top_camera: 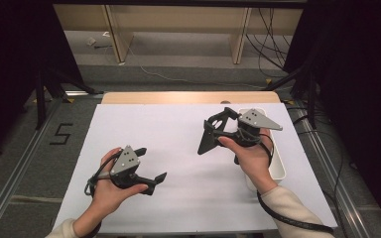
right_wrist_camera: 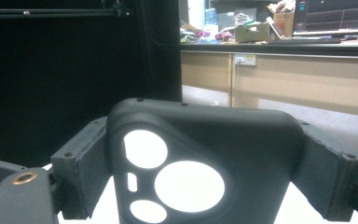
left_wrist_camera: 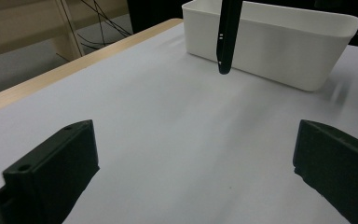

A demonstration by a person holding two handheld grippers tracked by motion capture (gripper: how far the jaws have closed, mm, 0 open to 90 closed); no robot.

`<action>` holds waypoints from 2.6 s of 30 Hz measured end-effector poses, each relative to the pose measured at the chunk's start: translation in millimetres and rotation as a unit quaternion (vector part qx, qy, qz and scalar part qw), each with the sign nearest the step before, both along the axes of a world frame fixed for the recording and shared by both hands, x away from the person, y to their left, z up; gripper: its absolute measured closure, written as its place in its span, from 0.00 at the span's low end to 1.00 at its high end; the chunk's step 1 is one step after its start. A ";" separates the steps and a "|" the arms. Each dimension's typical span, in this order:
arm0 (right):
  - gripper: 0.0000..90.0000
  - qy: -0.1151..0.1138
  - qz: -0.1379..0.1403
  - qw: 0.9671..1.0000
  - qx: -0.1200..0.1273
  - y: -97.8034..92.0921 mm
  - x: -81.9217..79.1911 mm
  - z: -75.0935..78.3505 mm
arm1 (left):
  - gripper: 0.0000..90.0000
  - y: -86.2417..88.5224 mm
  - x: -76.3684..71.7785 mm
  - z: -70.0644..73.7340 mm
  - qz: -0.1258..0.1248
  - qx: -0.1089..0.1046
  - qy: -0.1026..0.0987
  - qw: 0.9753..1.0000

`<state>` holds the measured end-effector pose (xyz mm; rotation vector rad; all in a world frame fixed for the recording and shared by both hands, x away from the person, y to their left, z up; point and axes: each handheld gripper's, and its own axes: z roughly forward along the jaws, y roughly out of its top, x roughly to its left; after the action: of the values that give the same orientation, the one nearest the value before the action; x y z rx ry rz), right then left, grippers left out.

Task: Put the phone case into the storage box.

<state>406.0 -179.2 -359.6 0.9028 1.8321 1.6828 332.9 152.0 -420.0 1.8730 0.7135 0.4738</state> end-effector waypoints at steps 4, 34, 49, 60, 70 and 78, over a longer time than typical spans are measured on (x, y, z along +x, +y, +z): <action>0.17 0.000 -0.002 1.000 0.000 -2.0 1.3 0.5 | 0.00 3.2 -1.6 -0.9 0.003 0.000 0.000 1.000; 0.17 -0.018 -0.041 0.999 0.018 -31.3 10.4 17.4 | 0.00 5.5 -1.3 -3.0 0.006 -0.002 0.001 1.000; 0.18 -0.027 -0.061 0.997 0.024 -44.6 12.9 24.8 | 0.00 5.8 -1.1 -3.2 0.007 -0.002 0.001 1.000; 0.18 -0.032 -0.077 0.996 0.026 -54.9 14.5 28.4 | 0.00 5.9 -0.8 -3.9 0.009 -0.002 0.003 1.000; 0.18 -0.035 -0.091 0.995 0.030 -63.2 16.0 31.3 | 0.00 6.1 -0.6 -4.1 0.009 -0.003 0.003 1.000; 0.18 -0.039 -0.100 0.994 0.031 -68.9 16.6 33.6 | 0.00 6.2 -0.3 -4.4 0.009 -0.001 0.002 1.000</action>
<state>422.6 -248.1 -325.9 0.9979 1.5900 1.6325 332.7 158.2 -424.4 1.8680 0.7338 0.4805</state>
